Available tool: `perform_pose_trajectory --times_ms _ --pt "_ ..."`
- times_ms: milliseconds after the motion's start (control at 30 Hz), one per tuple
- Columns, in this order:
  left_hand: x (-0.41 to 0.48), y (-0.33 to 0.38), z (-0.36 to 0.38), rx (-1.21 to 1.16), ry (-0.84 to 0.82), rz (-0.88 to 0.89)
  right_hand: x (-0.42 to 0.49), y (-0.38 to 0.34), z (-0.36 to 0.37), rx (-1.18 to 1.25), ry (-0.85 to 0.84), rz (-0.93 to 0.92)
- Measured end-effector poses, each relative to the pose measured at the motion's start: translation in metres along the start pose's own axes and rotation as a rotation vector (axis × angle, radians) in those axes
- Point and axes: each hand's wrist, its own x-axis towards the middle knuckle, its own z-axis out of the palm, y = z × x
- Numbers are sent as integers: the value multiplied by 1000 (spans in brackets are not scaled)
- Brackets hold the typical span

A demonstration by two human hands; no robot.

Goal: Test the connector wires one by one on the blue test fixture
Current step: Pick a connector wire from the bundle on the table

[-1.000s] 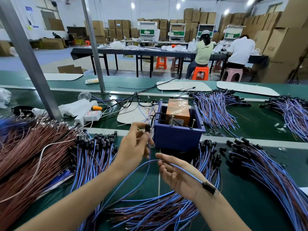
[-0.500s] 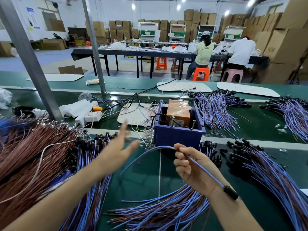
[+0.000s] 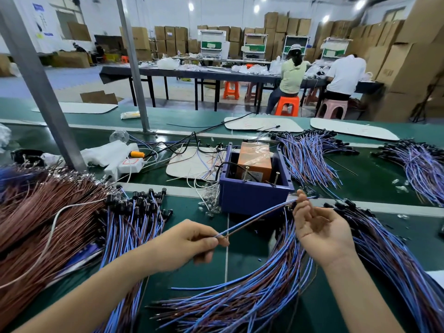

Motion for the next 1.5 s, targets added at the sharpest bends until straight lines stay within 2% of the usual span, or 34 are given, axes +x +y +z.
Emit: perform_pose_trajectory --times_ms 133,333,433,500,600,667,733,767,833,900,1033,1133,1200,1367,1500 --pt "-10 -4 -12 9 77 -50 8 -5 -9 -216 138 -64" --pt "-33 5 -40 106 138 -10 19 -15 -31 -762 282 -39" --pt "-35 10 -42 116 181 32 22 -16 -31 -1033 339 -92" --pt "-32 12 -37 164 176 58 19 -11 -24 -1345 387 -186" --pt "-23 16 -29 313 139 94 8 5 -7 -2048 454 -297" --pt "-15 21 -24 327 116 119 -3 22 4 -2253 432 -421" --pt "-4 27 -17 343 102 153 -16 44 13 -2151 198 -613" --pt "2 31 -13 337 105 171 -22 57 17 -2000 34 -651" --pt "12 37 -7 264 130 195 -32 83 21 -1700 -230 -558" --pt "19 42 -5 196 143 192 -34 97 18 -1544 -299 -512" --pt "28 43 -5 -62 234 110 -28 96 7 -1380 -128 -581" --pt "38 41 4 -393 327 46 -22 94 4 -1271 -93 -536" --pt "45 39 15 -521 355 6 -19 94 2 -1187 -70 -514" --pt "62 38 32 -594 408 -56 -7 93 -3 -888 82 -451" --pt "76 42 30 -672 423 -99 9 82 -4 -625 314 -479"
